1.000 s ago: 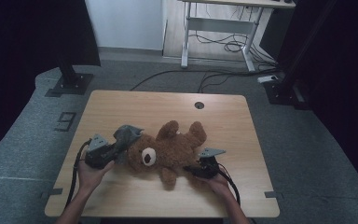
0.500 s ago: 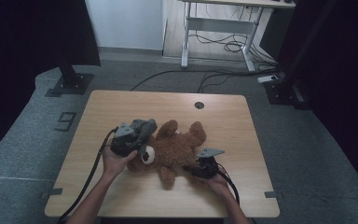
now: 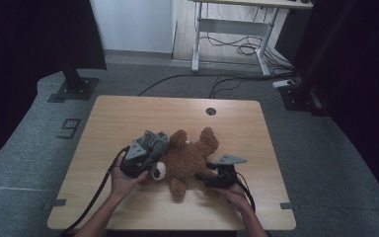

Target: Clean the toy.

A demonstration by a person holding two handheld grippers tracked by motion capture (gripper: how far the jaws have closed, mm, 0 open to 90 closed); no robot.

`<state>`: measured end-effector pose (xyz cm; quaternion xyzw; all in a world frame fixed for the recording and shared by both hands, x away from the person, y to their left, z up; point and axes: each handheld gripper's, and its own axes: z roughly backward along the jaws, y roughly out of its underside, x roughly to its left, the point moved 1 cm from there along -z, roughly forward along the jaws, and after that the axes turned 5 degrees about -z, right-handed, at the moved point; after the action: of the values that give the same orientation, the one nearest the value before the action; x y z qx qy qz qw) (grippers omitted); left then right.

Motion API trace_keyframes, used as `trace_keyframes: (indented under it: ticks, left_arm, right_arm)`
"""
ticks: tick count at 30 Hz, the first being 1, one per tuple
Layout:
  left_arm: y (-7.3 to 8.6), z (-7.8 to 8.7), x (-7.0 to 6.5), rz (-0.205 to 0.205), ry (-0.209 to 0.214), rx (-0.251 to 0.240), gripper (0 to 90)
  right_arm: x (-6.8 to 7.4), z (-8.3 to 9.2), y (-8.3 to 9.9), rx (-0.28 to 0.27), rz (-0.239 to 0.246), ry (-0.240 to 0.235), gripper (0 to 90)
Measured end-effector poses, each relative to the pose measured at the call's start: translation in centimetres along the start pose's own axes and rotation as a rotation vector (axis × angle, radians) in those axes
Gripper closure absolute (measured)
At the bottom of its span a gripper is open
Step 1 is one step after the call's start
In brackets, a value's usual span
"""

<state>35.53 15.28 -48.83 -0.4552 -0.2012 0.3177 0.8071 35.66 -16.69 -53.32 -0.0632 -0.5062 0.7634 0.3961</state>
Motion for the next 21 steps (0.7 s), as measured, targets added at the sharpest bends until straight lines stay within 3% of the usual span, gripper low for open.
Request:
trace_keyframes:
  ticks: [3,8,11,15,18,21]
  left_arm:
    - [0.2,0.2,-0.3,-0.004,0.006,-0.004,78.9]
    - [0.7,0.5,-0.3,0.024,0.031,-0.018,79.1]
    - [0.8,0.5,-0.4,0.025,0.034,-0.022,79.2]
    - [0.9,0.5,-0.4,0.03,0.045,-0.022,79.3]
    - [0.8,0.6,-0.4,0.026,0.043,-0.023,79.3]
    - [0.8,0.6,-0.5,0.016,0.035,-0.03,79.0]
  right_arm:
    - [-0.1,0.1,-1.4,-0.021,-0.025,-0.004,25.9]
    - [0.1,-2.1,-2.9,0.071,-0.038,-0.029,16.8]
    - [0.3,-2.6,-3.2,0.092,-0.039,-0.022,18.3]
    - [0.5,-3.0,-2.8,0.11,-0.046,0.0,32.1]
    - [0.8,-3.0,-2.6,0.097,-0.007,0.015,49.1]
    - [0.9,-2.9,-2.5,0.085,0.015,0.013,57.6]
